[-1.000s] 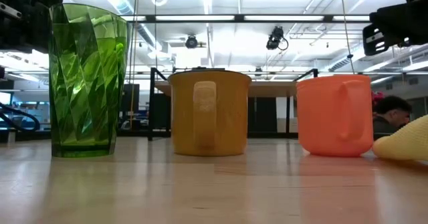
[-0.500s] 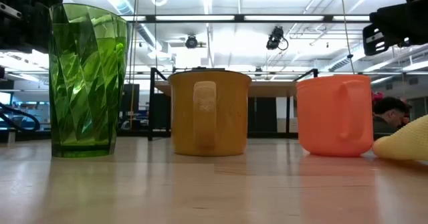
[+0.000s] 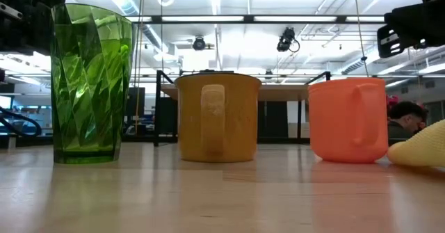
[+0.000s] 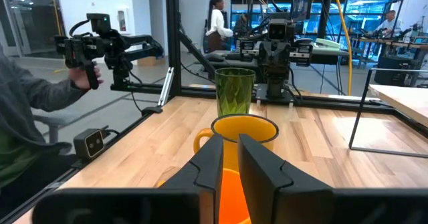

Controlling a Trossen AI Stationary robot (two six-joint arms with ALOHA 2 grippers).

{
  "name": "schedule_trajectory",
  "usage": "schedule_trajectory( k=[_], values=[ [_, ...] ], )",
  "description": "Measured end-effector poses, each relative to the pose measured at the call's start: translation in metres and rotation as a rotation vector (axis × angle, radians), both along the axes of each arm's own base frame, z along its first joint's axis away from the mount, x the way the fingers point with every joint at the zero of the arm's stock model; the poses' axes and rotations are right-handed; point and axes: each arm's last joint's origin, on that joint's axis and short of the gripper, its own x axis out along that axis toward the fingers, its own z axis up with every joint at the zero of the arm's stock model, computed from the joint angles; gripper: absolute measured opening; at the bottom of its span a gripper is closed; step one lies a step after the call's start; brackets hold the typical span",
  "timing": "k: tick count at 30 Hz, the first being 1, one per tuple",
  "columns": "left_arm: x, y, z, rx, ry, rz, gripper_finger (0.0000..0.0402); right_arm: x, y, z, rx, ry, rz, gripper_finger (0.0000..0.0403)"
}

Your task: Stack small to large cups/mugs on shelf

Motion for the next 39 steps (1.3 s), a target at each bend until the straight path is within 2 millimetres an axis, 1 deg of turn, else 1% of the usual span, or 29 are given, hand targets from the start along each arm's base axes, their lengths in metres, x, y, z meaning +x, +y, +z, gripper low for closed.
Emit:
schedule_trajectory(
  k=[4,5,7,9,11,16,18,20,22,25,30,35,39],
  values=[
    [0.000,0.000,0.001,-0.009,-0.009,0.000,0.0025,0.000,0.000,0.000,-0.014,-0.003,-0.001,0.0055],
    [0.000,0.000,0.002,-0.044,-0.017,-0.002,0.0025,0.000,0.000,0.000,-0.046,-0.012,-0.004,0.0055],
    [0.000,0.000,0.005,-0.173,-0.038,-0.010,0.0027,0.000,0.000,0.000,-0.106,-0.026,-0.010,0.0055],
    [-0.001,0.000,0.010,-0.287,-0.075,-0.023,0.0030,0.000,0.000,0.000,-0.120,-0.029,-0.011,0.0055],
    [-0.002,0.000,0.014,-0.345,-0.113,-0.035,0.0033,0.000,0.000,0.000,-0.121,-0.029,-0.011,0.0055],
    [-0.002,0.000,0.018,-0.352,-0.151,-0.041,0.0032,0.000,0.000,0.001,-0.147,-0.051,-0.013,0.0055],
    [-0.002,0.000,0.018,-0.351,-0.151,-0.041,0.0028,0.000,0.000,0.002,-0.049,-0.033,-0.010,0.0055],
    [-0.002,0.001,0.018,-0.353,-0.155,-0.032,0.0024,0.000,0.000,0.002,0.121,0.006,-0.002,0.0055],
    [-0.002,0.001,0.019,-0.363,-0.161,-0.026,0.0022,0.000,-0.001,0.005,0.200,-0.005,-0.018,0.0055],
    [-0.002,0.001,0.018,-0.381,-0.157,-0.028,0.0022,-0.001,-0.001,0.015,0.328,-0.080,-0.010,0.0055],
    [-0.002,0.001,0.019,-0.407,-0.155,-0.031,0.0029,-0.006,-0.004,0.036,0.531,-0.258,0.042,0.0055],
    [-0.002,0.001,0.018,-0.407,-0.155,-0.031,0.0032,-0.011,-0.006,0.048,0.587,-0.387,0.069,0.0055],
    [-0.002,0.001,0.018,-0.406,-0.155,-0.031,0.0025,-0.012,-0.007,0.050,0.578,-0.412,0.068,0.0055]
  ],
)
